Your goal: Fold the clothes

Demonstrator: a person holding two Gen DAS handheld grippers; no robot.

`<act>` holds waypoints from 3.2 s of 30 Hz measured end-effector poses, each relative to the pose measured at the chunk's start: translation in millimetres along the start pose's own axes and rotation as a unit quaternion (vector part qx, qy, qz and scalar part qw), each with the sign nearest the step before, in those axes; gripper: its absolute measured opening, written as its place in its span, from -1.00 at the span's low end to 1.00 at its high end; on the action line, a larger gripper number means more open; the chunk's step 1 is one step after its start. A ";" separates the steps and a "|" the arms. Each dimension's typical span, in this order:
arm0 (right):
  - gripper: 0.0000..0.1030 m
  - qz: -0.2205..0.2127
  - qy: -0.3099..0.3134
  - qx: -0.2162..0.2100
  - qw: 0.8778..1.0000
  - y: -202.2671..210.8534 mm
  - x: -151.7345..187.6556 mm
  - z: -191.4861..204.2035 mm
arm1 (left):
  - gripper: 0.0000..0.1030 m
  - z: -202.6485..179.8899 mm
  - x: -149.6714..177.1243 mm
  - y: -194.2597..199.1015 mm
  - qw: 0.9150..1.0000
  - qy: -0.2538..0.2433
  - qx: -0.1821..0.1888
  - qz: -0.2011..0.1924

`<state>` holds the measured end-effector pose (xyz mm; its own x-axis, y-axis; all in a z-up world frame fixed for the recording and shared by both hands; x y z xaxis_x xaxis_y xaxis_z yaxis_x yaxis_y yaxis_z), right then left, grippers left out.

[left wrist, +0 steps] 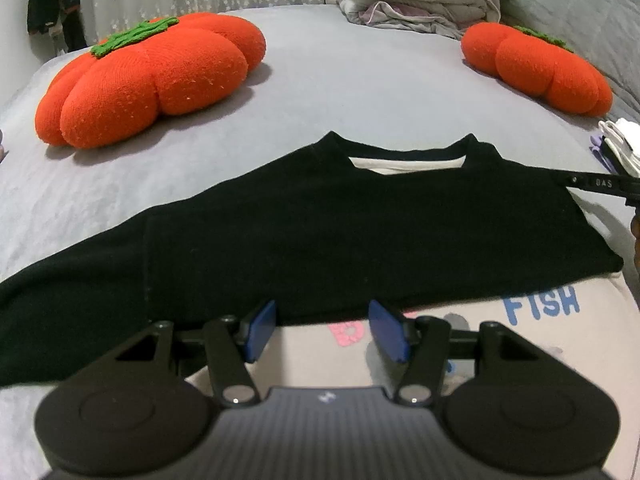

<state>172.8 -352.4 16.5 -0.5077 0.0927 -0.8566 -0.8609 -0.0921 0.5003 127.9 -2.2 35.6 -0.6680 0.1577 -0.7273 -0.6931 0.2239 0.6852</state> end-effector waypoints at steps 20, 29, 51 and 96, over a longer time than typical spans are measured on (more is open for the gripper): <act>-0.27 0.014 0.181 -0.084 0.980 36.3 31.6 131.5 | 0.08 84.5 -7.7 14.5 0.988 0.142 -0.041 -0.038; -0.27 0.015 0.192 -0.074 0.978 44.2 39.9 136.5 | 0.07 84.7 4.8 -7.4 0.988 0.135 -0.071 -0.006; -0.21 0.024 0.180 -0.080 0.980 81.4 65.5 167.4 | 0.08 159.0 16.2 45.2 0.957 0.256 -0.137 -0.026; -0.12 0.024 0.234 -0.154 0.960 185.6 148.7 279.5 | 0.10 378.4 118.3 140.6 0.870 0.381 -0.310 -0.043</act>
<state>-71.6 -78.6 17.3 -0.4145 -0.3676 -0.8325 -0.7499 -0.3804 0.5413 54.0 411.9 30.6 -0.4279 -0.5710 -0.7006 -0.6046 -0.3954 0.6915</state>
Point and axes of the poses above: each gripper's, at about its wrist camera, not at the fingertips, and y roughly against the way its jaws point, z to its left, x to its underside, the point moved 1 cm from there along -y, roughly the way its jaws point, and after that the axes turned 9 degrees about -z, right-handed, at the moved point
